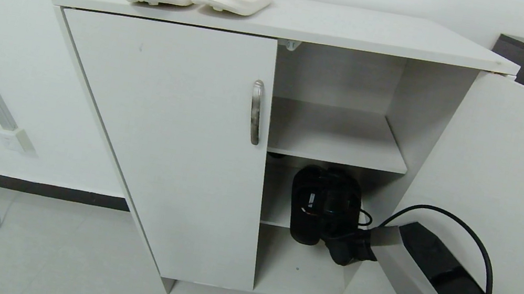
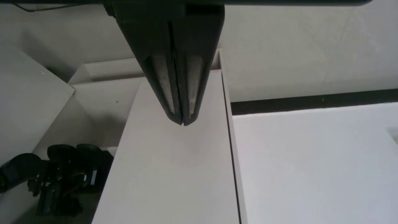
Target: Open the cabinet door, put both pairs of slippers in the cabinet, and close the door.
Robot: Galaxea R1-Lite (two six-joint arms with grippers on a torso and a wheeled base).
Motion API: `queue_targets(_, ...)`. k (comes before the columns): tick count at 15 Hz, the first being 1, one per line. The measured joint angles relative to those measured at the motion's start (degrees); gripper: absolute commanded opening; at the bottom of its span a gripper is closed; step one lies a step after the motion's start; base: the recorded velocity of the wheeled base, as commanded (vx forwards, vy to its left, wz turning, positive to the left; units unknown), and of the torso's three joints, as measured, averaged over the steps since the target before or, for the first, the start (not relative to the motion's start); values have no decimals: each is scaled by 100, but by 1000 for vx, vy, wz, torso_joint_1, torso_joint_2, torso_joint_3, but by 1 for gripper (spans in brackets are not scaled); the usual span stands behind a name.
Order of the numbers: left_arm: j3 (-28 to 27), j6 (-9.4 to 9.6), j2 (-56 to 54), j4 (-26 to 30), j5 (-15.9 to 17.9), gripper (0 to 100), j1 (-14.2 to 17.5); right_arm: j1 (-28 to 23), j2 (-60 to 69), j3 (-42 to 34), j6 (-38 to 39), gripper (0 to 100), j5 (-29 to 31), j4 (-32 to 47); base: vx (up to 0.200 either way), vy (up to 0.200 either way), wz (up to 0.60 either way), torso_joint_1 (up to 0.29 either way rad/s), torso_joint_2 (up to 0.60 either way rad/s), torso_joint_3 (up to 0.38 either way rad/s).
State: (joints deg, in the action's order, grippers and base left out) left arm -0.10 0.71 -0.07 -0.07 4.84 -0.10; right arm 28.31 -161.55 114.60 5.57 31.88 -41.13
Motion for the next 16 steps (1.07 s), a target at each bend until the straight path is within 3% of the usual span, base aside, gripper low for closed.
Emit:
queue_targets(11,0,0,0,0,-2,0,0,0,-24,0,-11,0,4,9,0,0,0,0,0,0)
queue_targets(12,0,0,0,2,0,0,0,2,-28,0,-11,100,4,22,0,0,0,0,0,0)
queue_targets(16,0,0,0,0,0,0,0,0,-59,0,-51,100,9,35,0,0,0,0,0,0)
